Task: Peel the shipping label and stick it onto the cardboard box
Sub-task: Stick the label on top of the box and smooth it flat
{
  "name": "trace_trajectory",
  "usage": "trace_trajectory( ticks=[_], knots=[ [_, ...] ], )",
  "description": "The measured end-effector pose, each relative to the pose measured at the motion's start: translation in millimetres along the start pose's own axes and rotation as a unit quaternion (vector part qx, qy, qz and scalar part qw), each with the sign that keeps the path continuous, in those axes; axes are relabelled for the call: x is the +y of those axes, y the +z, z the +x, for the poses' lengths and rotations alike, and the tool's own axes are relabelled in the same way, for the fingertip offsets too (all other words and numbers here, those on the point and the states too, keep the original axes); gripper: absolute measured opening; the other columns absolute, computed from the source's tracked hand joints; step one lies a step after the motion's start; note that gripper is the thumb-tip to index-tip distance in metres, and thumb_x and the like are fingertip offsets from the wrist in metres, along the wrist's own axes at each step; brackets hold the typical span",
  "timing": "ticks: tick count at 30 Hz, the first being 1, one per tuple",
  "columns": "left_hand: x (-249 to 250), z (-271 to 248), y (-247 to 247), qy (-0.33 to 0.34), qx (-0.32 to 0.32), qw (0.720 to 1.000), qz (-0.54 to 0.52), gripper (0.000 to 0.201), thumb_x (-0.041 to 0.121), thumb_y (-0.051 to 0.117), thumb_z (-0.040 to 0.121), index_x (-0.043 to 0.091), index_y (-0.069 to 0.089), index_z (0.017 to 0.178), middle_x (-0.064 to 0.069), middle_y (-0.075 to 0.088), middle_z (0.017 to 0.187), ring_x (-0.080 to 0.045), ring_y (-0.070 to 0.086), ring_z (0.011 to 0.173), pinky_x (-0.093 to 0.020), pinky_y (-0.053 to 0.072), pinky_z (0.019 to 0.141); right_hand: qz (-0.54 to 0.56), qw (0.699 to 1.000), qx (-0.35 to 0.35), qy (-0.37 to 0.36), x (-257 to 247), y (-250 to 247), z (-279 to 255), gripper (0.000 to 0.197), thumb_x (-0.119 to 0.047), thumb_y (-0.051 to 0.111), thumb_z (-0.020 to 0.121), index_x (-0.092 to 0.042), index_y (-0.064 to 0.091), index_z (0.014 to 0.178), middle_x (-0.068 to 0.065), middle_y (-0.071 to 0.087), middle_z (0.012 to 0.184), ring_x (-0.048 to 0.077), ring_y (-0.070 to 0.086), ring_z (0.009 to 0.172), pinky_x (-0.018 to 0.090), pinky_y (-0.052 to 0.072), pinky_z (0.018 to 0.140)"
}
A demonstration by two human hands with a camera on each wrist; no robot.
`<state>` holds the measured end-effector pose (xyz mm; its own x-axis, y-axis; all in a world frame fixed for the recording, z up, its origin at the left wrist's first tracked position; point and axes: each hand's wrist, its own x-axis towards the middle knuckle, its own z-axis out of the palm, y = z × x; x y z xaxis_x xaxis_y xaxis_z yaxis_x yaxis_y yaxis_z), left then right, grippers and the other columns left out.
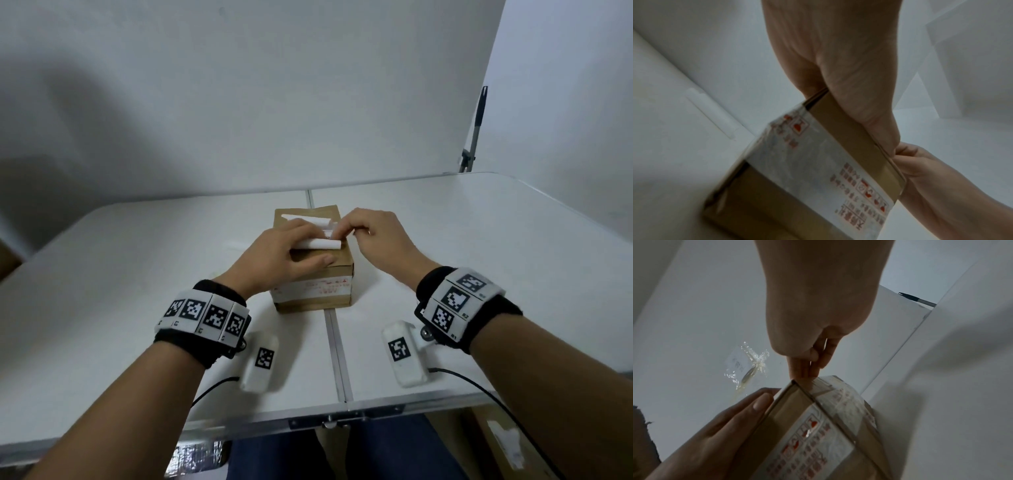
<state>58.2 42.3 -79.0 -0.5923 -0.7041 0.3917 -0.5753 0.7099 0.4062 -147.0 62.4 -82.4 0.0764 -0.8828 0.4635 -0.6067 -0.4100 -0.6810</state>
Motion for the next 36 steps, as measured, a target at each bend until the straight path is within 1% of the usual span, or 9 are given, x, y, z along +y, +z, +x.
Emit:
trace_trajectory(
  ticks=[4,7,10,15,17,20,25,31,36],
  knots=[
    [0,-1,3,0.001,0.02,1.0,-0.01,0.037,0.047,0.068,0.08,0.028,0.066,0.111,0.011,0.062,0.111,-0.006,0.056,0.103,-0.021,0.046,0.087,-0.047,0.997,-0.05,-0.022,2,1,-8,0.057,0.016,0.037,0.078,-0.019,0.074,0.105,0.001,0.073,0.109,0.016,0.064,0.1,0.03,0.05,0.092],
    [-1,-1,4,0.001,0.027,1.0,-0.007,0.04,0.05,0.066,0.078,0.022,0.067,0.106,0.008,0.062,0.105,-0.009,0.056,0.098,-0.021,0.047,0.082,-0.08,0.991,-0.102,-0.034,3,1,-12,0.066,0.016,0.037,0.079,-0.022,0.064,0.127,-0.002,0.064,0.13,0.016,0.057,0.122,0.031,0.044,0.105],
    [-3,-1,4,0.006,0.022,1.0,-0.002,0.043,0.054,0.062,0.076,0.022,0.066,0.104,0.005,0.06,0.098,-0.009,0.055,0.089,-0.014,0.043,0.075,-0.113,0.983,-0.142,-0.041,-1,-2,-9,0.076,0.02,0.035,0.076,-0.025,0.058,0.133,-0.006,0.055,0.142,0.014,0.047,0.134,0.028,0.037,0.11],
    [-3,0,3,0.017,0.015,1.0,0.0,0.034,0.05,0.065,0.079,0.033,0.065,0.108,0.006,0.057,0.092,-0.005,0.053,0.083,-0.011,0.041,0.072,-0.221,0.949,-0.214,-0.069,-4,-2,9,0.073,0.012,0.035,0.082,-0.031,0.047,0.14,-0.012,0.045,0.149,0.021,0.048,0.125,0.023,0.034,0.098],
    [-1,1,1,0.013,0.008,1.0,-0.008,0.031,0.048,0.067,0.08,0.036,0.065,0.109,0.004,0.058,0.093,-0.007,0.054,0.084,-0.013,0.042,0.073,-0.246,0.938,-0.228,-0.091,-1,1,16,0.067,0.008,0.037,0.085,-0.03,0.044,0.14,-0.011,0.044,0.149,0.023,0.048,0.125,0.033,0.033,0.108],
    [0,0,0,0.023,0.005,1.0,-0.013,0.02,0.047,0.067,0.08,0.046,0.059,0.098,0.009,0.056,0.092,-0.001,0.053,0.084,-0.006,0.037,0.071,-0.269,0.925,-0.243,-0.115,10,4,24,0.071,0.009,0.04,0.085,-0.028,0.035,0.145,-0.008,0.035,0.155,0.013,0.035,0.141,0.041,0.019,0.12],
    [-4,1,1,0.015,0.002,1.0,0.014,0.035,0.051,0.063,0.08,0.017,0.065,0.088,0.008,0.055,0.089,-0.002,0.051,0.084,-0.009,0.037,0.07,-0.29,0.918,-0.242,-0.126,17,8,32,0.068,-0.001,0.045,0.091,-0.024,0.025,0.152,-0.004,0.025,0.16,0.013,0.026,0.146,0.038,0.015,0.12],
    [-3,3,2,0.022,0.01,0.999,0.027,0.032,0.047,0.065,0.081,0.016,0.061,0.081,0.006,0.052,0.084,-0.003,0.046,0.075,-0.009,0.033,0.065,-0.301,0.918,-0.229,-0.115,27,14,44,0.062,-0.017,0.048,0.095,-0.027,0.024,0.151,-0.006,0.03,0.157,0.01,0.029,0.143,0.037,0.019,0.119],
    [-2,3,1,0.029,0.01,0.999,0.032,0.033,0.047,0.066,0.081,0.014,0.06,0.079,0.007,0.049,0.081,-0.004,0.044,0.072,-0.007,0.033,0.064,-0.317,0.919,-0.205,-0.113,27,14,39,0.063,-0.009,0.046,0.095,-0.025,0.025,0.151,-0.006,0.029,0.158,0.011,0.032,0.142,0.034,0.018,0.118]
  ],
)
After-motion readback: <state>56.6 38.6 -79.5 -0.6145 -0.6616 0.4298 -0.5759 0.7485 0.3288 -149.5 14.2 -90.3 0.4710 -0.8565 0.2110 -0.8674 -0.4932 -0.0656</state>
